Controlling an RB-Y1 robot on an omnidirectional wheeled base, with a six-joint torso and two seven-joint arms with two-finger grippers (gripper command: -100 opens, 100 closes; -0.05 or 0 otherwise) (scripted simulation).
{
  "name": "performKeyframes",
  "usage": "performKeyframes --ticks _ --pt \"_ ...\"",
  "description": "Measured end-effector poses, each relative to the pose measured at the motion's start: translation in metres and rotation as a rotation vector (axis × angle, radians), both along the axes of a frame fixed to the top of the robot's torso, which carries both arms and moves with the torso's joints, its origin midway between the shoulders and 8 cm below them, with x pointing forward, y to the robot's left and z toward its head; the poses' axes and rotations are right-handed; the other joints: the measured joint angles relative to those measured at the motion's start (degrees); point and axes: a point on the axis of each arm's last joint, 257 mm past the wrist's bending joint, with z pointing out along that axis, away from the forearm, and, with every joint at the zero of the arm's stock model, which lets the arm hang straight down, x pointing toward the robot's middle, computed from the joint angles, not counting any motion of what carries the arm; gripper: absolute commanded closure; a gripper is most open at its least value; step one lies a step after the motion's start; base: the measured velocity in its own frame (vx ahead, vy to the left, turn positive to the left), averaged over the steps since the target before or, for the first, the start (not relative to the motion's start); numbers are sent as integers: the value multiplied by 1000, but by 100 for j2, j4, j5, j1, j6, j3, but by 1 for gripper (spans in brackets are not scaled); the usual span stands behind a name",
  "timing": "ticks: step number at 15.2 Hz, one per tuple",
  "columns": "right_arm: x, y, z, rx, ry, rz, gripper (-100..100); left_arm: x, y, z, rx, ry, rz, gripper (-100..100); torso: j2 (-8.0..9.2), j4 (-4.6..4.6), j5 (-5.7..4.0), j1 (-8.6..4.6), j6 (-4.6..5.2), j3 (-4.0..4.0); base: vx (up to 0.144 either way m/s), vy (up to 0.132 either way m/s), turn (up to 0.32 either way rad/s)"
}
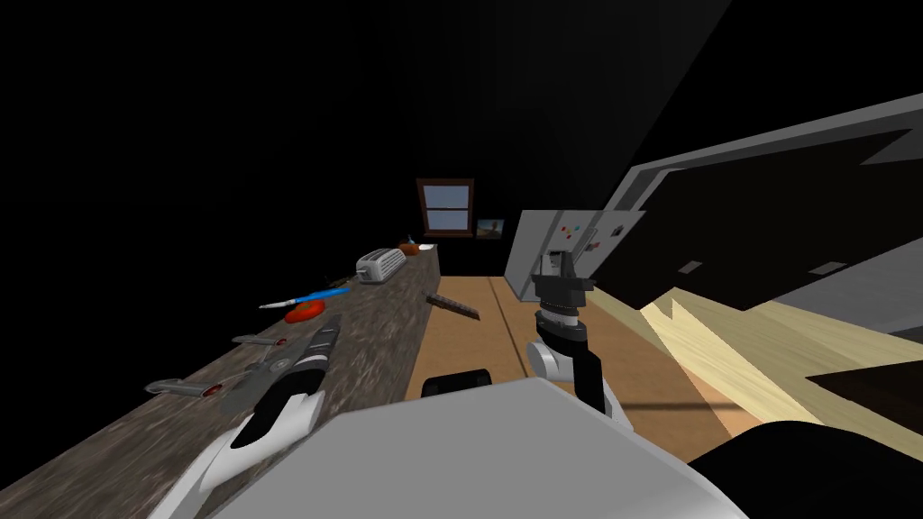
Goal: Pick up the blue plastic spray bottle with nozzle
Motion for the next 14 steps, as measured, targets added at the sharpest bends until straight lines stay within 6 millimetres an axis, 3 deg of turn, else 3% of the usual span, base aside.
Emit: performKeyframes --ticks 4,7,11,14 --pt "0 0 0 0 0 0 0 3 3 10 44 20 -27 -100 -1 0 4 16 0 -1 -31 -7 -26" --pt "0 0 0 0 0 0 0 -1 5 11 59 52 -39 -100 6 1 10 45 0 4 -43 78 -50" --pt "0 0 0 0 0 0 0 -12 0 7 20 66 -16 -100 -33 -7 18 75 0 -18 57 127 -37" --pt "0 0 0 0 0 0 0 -17 -2 3 -15 56 9 -100 -46 -10 14 52 -1 -27 74 60 9"
